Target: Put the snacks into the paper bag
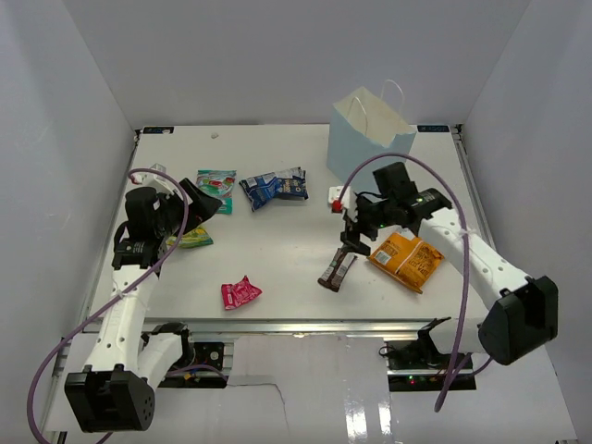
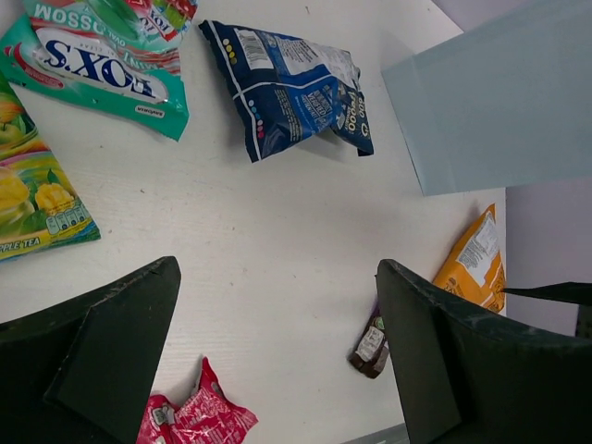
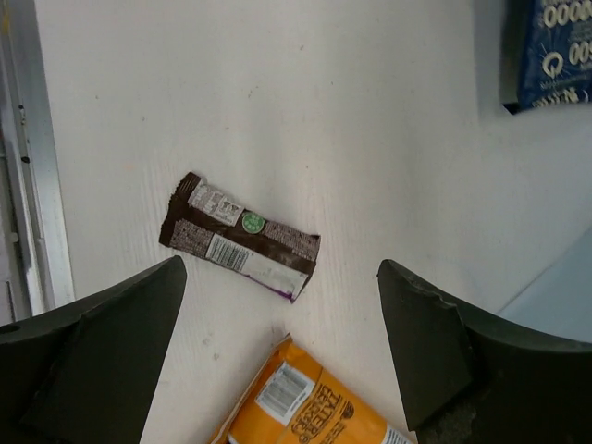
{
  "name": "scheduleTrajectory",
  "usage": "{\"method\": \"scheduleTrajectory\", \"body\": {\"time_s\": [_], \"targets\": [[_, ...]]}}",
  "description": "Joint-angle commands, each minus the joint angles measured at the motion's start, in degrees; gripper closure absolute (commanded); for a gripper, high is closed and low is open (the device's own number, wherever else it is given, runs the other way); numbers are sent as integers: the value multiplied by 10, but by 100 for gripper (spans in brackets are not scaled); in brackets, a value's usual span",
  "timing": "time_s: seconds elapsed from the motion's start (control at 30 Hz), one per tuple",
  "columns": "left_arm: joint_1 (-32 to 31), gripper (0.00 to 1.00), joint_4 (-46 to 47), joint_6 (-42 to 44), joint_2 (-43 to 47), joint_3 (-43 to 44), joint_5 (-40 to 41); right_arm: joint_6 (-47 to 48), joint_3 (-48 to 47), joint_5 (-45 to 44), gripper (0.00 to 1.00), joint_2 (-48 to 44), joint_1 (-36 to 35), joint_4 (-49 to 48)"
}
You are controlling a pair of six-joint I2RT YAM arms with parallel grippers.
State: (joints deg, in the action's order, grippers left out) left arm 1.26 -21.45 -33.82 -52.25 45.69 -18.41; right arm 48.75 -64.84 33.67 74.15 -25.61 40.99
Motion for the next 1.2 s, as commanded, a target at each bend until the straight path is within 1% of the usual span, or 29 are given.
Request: {"method": "scheduleTrajectory", "body": {"time_s": [0.0,0.03,0.07,0.13,0.17,0.23,0.3,0.37,0.5,0.53,0.57,0.77,0.8,0.83,0.97,1.03,1.17], "targets": [[-3,2,-45,-12,14,31,1,36,-33,-90,10,57,-65,-77],[-3,2,-62,-15,19,33,8,26,-47,-105,10,77,-85,-94],[-3,2,-72,-19,21,35,13,20,-62,-134,10,123,-94,-127],[-3,2,-92,-30,27,38,22,6,-125,-154,10,173,-111,-154],[-3,2,-97,-34,35,38,23,2,-146,-173,10,223,-116,-167],[-3,2,-111,-48,45,36,28,11,-185,-200,10,279,-129,-223],[-3,2,-121,-57,54,35,30,32,-197,-213,10,308,-137,-285],[-3,2,-134,-66,61,34,36,57,-213,-211,10,344,-145,-316],[-3,2,-153,-78,83,31,45,59,-259,-221,10,404,-146,-381],[-3,2,-157,-81,86,30,45,62,-262,-219,10,410,-145,-417],[-3,2,-161,-83,87,29,44,66,-273,-205,10,425,-146,-428],[-3,2,-192,-89,95,35,47,125,-352,-165,9,504,-151,-421],[-3,2,-194,-90,95,36,47,136,-362,-151,8,513,-152,-411],[-3,2,-195,-91,96,36,47,147,-371,-127,7,525,-153,-373],[-3,2,-200,-92,94,36,45,190,-385,-107,4,549,-162,-343],[-3,2,-204,-92,91,41,45,195,-407,-112,2,567,-167,-332],[-3,2,-206,-91,87,45,48,181,-437,-113,1,586,-167,-315]]}}
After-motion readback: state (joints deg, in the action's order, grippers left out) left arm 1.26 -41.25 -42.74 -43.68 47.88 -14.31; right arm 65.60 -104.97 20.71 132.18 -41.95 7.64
